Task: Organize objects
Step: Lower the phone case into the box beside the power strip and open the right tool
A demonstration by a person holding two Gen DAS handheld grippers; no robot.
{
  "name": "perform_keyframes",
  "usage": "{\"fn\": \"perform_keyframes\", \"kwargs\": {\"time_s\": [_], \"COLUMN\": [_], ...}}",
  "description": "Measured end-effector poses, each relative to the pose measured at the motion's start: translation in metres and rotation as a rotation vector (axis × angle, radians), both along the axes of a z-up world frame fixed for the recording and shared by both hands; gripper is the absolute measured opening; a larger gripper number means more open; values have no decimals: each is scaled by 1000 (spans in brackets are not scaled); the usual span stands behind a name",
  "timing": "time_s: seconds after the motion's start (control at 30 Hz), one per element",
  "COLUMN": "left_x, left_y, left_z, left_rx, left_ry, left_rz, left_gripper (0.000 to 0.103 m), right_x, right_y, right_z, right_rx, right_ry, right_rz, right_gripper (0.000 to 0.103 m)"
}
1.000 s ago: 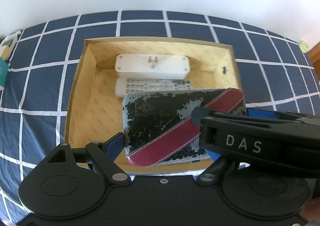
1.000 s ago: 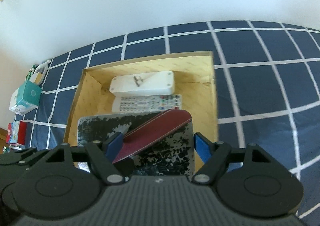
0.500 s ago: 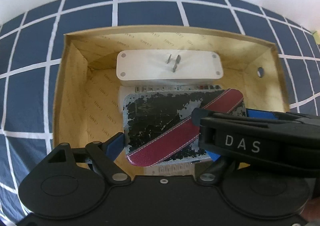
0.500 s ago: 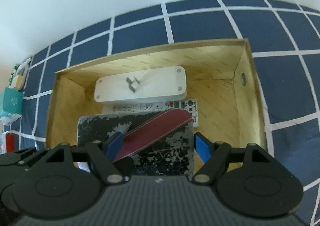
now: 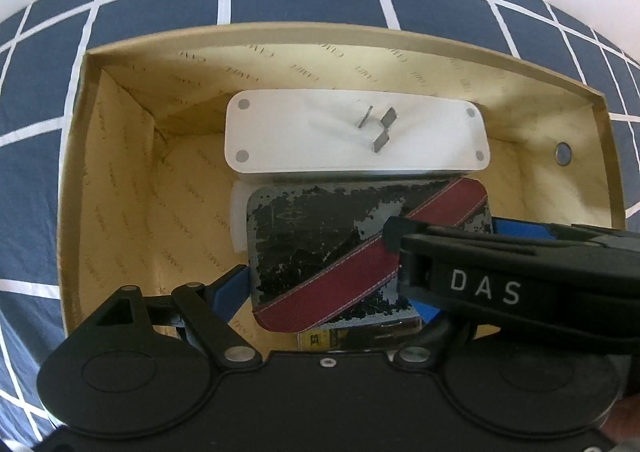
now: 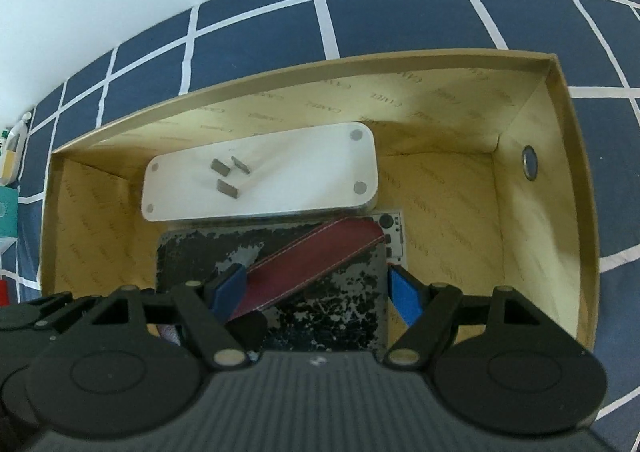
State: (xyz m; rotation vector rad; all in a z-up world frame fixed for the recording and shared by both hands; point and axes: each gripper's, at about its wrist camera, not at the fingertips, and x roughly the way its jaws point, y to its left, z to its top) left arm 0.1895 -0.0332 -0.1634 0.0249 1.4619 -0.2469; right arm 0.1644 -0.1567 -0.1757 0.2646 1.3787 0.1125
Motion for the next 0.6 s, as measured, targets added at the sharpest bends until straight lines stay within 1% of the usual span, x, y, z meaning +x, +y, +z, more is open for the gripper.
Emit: {"fn": "perform_keyframes", "kwargs": {"time_s": [0.33, 0.53, 0.6], "left_x": [1, 1, 0], "left_y": [6, 9, 10], "left_z": [-3, -4, -1], "left_rx": [-6, -13, -4], "left_ry": [32, 28, 13], "left_rz": [33, 41, 40], "left_gripper": [84, 84, 85], "right_x": [5, 6, 6], "right_y": [-3, -4, -4], "right_z": [-6, -7, -6], "right_rx": [22, 27, 25], "right_ry": [14, 20, 15], "right_rz": [-10, -5, -5], "right_gripper": [78, 78, 78]}}
